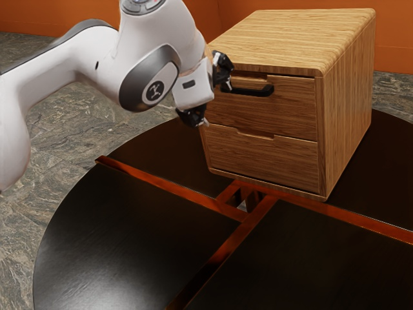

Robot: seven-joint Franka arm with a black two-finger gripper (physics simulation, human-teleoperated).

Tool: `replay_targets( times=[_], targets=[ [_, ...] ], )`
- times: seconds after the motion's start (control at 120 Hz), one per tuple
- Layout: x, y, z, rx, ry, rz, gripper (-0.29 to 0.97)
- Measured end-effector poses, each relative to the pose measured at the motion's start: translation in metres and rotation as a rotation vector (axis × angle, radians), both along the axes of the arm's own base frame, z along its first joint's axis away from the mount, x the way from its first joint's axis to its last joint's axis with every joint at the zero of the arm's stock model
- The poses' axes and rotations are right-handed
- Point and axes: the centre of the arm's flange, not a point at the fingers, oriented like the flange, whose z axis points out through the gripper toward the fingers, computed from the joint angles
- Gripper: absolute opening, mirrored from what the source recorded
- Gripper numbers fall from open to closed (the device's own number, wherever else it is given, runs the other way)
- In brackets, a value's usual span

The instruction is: Pull the drawer handle with one arm to open the drawer

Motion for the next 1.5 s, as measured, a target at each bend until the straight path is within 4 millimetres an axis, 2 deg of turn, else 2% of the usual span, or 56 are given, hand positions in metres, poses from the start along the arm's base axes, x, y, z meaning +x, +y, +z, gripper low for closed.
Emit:
replay_targets(
  times=[0.342,0.533,0.733,1.075,1.217,1.317,1.383,1.433,1.5],
  targets=[
    [0.010,-0.017,0.008,0.012,-0.021,-0.059,0.66],
    [0.014,-0.019,0.015,0.017,-0.038,-0.072,0.66],
    [0.028,-0.021,0.001,0.022,-0.030,-0.086,0.66],
    [0.037,-0.005,-0.015,0.033,-0.015,-0.074,0.66],
    [0.039,0.011,-0.027,0.044,0.009,-0.049,0.68],
    [0.037,0.017,-0.031,0.051,0.030,-0.036,0.63],
    [0.032,0.019,-0.032,0.052,0.048,-0.031,0.68],
    [0.017,0.018,-0.027,0.051,0.064,-0.032,0.60],
    [-0.016,0.013,-0.018,0.046,0.085,-0.040,0.52]
  ],
)
